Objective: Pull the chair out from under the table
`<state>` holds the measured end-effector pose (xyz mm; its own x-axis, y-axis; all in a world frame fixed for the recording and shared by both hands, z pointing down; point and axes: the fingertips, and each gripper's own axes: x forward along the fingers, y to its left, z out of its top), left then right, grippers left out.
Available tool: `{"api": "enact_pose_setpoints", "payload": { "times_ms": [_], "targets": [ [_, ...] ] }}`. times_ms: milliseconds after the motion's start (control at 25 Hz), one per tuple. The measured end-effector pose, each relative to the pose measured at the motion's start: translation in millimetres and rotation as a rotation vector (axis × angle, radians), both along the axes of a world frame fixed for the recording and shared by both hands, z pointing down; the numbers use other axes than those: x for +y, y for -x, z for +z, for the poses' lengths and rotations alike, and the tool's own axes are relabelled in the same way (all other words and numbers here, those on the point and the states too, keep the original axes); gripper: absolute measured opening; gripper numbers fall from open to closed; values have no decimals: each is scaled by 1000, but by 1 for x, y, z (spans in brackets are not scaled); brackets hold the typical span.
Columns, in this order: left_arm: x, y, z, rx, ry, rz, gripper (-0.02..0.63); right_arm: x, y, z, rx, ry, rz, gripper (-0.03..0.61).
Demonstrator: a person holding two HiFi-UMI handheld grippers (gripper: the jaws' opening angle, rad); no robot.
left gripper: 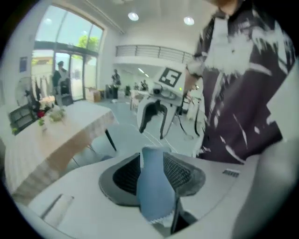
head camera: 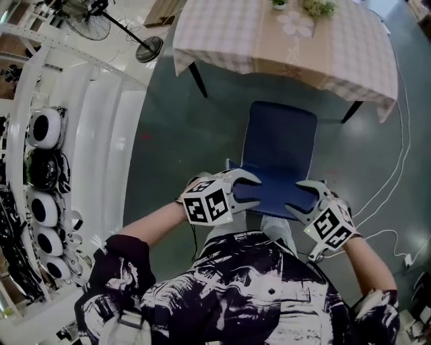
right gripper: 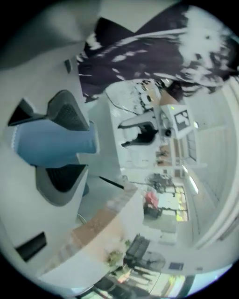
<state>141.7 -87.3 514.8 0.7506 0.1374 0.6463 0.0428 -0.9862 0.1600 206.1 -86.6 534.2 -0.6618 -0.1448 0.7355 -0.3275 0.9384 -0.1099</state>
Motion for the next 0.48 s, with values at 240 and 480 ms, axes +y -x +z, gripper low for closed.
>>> {"api": "enact_pose_setpoints", "payload": {
  "times_ms": [240,480],
  "targets": [
    [-128,-31,-138,393,-171,-309,152,-146,-19,-169,-366,-351,385,218],
    [-191,-43,-218,552,-292,-400,152,-190,-38,-256,-498,-553,493,218]
  ]
}}
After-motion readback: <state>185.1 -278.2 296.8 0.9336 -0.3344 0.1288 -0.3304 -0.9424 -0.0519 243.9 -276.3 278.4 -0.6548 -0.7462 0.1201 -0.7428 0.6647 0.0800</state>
